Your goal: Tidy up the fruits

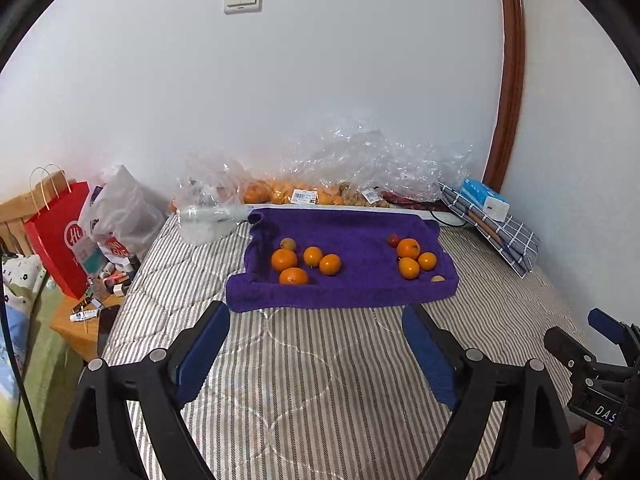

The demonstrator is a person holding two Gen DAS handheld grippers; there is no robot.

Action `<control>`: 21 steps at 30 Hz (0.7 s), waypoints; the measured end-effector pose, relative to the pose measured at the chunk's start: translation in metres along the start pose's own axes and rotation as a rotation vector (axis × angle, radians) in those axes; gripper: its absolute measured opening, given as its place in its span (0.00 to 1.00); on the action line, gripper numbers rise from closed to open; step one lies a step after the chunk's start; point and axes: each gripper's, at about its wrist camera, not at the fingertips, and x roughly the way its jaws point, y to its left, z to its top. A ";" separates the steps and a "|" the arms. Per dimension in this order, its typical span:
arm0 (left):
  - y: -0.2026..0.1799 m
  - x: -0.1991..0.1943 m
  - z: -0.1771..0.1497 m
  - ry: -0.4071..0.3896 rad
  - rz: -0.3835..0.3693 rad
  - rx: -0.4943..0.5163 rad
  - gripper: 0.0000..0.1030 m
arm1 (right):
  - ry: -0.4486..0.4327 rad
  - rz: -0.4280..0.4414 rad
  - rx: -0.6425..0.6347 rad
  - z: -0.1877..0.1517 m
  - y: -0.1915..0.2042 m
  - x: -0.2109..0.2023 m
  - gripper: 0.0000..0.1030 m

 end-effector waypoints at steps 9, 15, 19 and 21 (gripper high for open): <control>0.001 -0.004 -0.002 -0.003 0.004 -0.001 0.85 | -0.012 -0.012 0.008 0.000 -0.002 -0.007 0.95; 0.001 -0.005 -0.002 -0.004 0.005 0.001 0.85 | -0.020 -0.016 0.007 0.000 -0.002 -0.010 0.95; 0.003 -0.007 -0.002 -0.005 0.004 0.003 0.85 | -0.018 -0.012 0.014 0.000 -0.003 -0.010 0.95; 0.002 -0.007 -0.002 -0.006 0.004 0.004 0.85 | -0.019 -0.014 0.014 0.000 -0.003 -0.011 0.95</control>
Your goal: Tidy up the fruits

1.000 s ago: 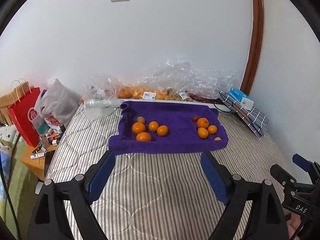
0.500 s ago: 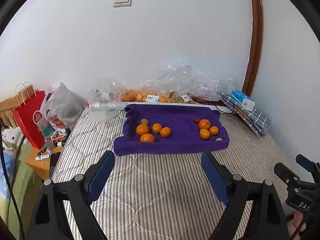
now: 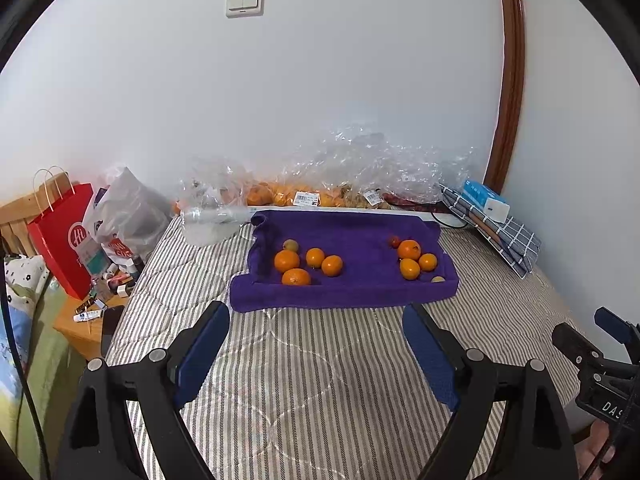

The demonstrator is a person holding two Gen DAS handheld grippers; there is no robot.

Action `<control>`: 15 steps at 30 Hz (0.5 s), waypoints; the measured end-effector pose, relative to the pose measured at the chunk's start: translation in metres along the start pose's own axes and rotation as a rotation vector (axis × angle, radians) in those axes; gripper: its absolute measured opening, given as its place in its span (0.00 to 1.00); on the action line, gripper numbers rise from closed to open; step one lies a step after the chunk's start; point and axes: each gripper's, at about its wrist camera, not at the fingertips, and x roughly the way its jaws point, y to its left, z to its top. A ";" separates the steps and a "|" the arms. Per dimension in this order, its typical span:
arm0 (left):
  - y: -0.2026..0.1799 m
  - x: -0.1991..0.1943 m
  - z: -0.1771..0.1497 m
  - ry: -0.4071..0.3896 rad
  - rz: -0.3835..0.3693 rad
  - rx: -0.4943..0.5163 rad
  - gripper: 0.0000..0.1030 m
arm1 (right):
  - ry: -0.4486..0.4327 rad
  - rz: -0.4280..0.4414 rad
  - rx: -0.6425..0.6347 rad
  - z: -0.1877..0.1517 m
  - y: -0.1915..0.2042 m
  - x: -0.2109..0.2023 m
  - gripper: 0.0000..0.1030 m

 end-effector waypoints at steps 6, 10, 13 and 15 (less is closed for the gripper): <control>0.002 -0.001 -0.001 -0.001 -0.004 0.002 0.85 | -0.002 0.001 0.004 0.000 0.000 0.000 0.95; 0.002 -0.003 -0.002 -0.003 0.003 -0.001 0.85 | -0.003 0.002 0.009 0.001 0.001 0.000 0.95; 0.002 -0.004 0.000 -0.001 -0.001 -0.006 0.86 | 0.000 0.002 0.007 0.000 0.001 0.001 0.95; 0.002 -0.003 0.002 0.000 -0.001 -0.003 0.86 | 0.002 -0.001 0.004 0.000 0.002 0.001 0.95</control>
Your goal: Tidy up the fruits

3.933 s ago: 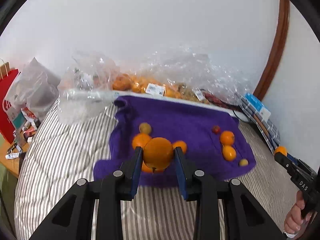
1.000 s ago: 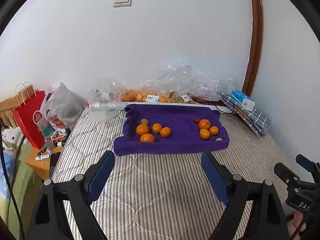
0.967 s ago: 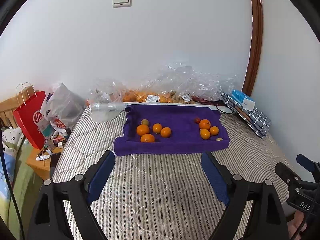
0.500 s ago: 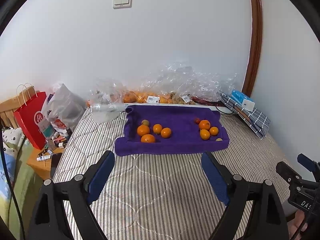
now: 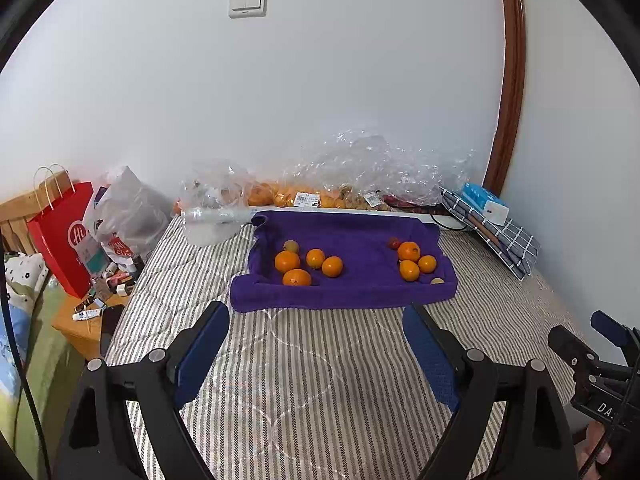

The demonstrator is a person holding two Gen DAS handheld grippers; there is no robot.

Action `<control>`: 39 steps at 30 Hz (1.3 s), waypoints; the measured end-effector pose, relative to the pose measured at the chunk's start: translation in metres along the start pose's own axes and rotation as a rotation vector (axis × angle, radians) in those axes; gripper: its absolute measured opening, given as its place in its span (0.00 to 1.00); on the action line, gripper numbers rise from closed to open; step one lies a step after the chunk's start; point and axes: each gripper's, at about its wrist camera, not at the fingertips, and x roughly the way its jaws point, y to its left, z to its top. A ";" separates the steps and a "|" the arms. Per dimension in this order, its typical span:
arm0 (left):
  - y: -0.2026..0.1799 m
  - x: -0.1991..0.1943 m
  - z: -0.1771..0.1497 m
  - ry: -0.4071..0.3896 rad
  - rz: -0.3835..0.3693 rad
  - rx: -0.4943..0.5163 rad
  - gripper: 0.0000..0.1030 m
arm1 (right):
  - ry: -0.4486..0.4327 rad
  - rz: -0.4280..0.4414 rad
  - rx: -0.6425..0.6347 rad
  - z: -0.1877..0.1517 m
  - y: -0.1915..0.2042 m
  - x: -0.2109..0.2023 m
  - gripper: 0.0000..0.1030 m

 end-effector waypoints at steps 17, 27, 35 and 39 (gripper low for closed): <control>0.002 -0.001 0.001 -0.003 -0.003 -0.004 0.86 | -0.003 0.000 0.005 -0.001 -0.003 -0.001 0.95; 0.000 -0.001 0.003 -0.006 -0.003 -0.003 0.86 | -0.006 0.000 0.012 0.000 -0.004 -0.002 0.95; -0.001 -0.004 0.001 -0.014 -0.005 -0.012 0.87 | -0.006 0.001 0.018 0.000 -0.004 -0.002 0.95; 0.002 -0.005 0.001 -0.019 -0.012 -0.019 0.87 | -0.009 0.002 0.016 0.000 -0.002 -0.003 0.95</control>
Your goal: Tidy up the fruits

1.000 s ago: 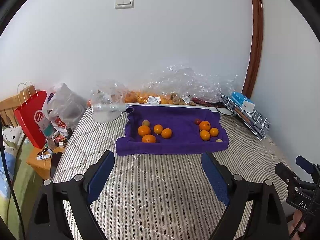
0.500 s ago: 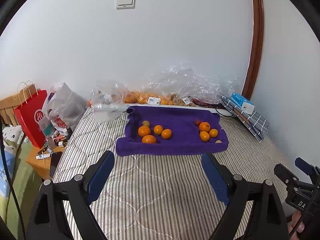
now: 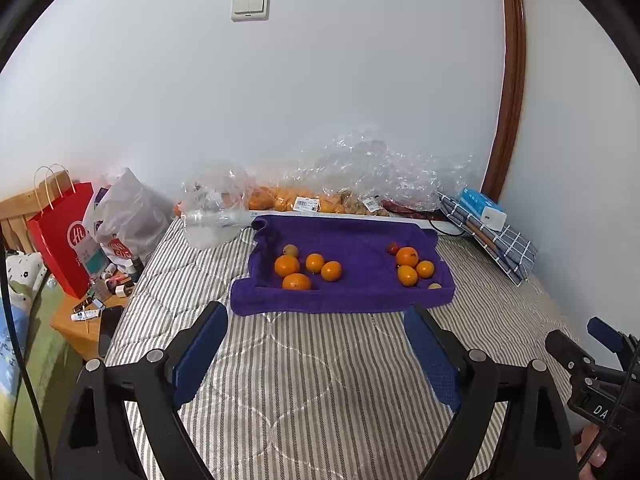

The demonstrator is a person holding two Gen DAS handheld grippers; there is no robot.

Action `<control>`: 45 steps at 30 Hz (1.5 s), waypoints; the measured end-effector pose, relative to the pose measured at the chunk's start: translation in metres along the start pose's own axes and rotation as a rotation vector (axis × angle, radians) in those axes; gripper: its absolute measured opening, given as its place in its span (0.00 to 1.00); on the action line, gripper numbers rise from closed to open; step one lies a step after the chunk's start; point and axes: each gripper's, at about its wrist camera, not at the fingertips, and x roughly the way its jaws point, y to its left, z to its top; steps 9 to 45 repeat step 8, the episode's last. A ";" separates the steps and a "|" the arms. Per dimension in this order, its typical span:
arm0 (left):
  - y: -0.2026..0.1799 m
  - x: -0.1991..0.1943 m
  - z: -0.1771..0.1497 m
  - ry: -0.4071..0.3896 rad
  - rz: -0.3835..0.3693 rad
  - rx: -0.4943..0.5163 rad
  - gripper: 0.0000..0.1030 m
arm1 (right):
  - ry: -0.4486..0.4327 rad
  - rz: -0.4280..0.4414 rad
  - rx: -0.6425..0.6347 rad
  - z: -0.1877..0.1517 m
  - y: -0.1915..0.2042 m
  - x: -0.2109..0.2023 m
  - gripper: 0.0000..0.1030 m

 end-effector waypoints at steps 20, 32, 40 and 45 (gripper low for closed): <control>0.001 0.009 0.001 -0.003 0.002 0.009 0.88 | 0.006 0.006 -0.002 0.001 0.000 0.006 0.95; 0.001 0.009 0.001 -0.003 0.002 0.009 0.88 | 0.006 0.006 -0.002 0.001 0.000 0.006 0.95; 0.001 0.009 0.001 -0.003 0.002 0.009 0.88 | 0.006 0.006 -0.002 0.001 0.000 0.006 0.95; 0.001 0.009 0.001 -0.003 0.002 0.009 0.88 | 0.006 0.006 -0.002 0.001 0.000 0.006 0.95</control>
